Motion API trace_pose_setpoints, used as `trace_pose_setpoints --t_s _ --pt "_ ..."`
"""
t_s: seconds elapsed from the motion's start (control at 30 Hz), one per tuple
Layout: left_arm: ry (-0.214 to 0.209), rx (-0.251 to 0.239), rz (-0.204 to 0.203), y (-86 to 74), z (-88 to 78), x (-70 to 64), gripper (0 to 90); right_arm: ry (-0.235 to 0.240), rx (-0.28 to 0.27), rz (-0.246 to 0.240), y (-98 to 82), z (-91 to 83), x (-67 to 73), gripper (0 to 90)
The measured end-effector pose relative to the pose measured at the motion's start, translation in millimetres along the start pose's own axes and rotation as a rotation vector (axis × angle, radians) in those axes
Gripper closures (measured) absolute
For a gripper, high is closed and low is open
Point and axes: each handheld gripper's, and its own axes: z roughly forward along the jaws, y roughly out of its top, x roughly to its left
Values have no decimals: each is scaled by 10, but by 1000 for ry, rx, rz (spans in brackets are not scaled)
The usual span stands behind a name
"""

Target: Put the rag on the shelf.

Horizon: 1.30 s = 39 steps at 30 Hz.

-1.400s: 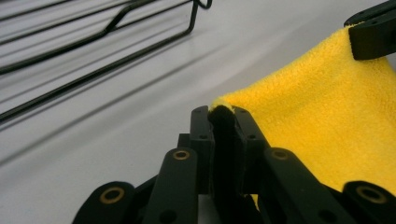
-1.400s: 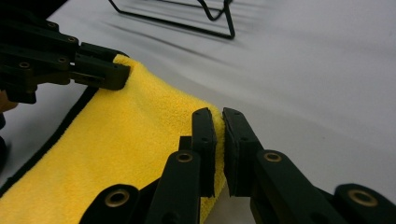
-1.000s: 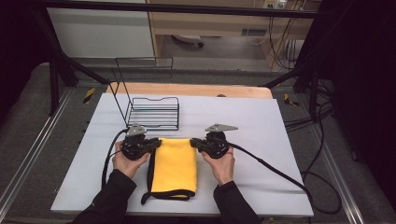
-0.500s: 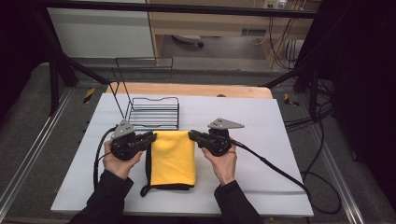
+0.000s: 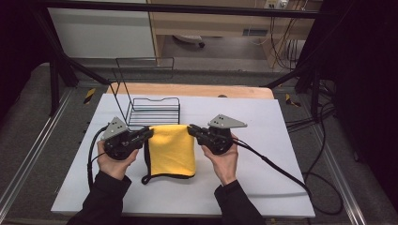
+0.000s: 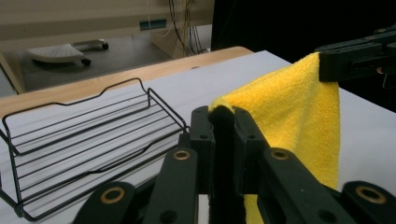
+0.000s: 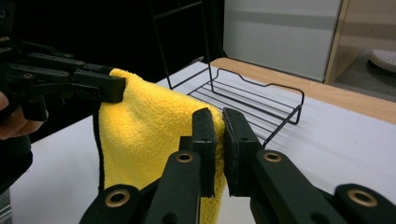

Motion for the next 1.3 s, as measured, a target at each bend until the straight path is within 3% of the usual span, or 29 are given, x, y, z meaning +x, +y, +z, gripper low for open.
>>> trace_pose_setpoints --t_s 0.7,1.3 --pt "24 -149 46 315 -238 -62 805 -7 -154 -85 356 -143 148 846" --pt "48 -256 50 625 -364 33 805 -51 -271 -142 716 -142 293 846"
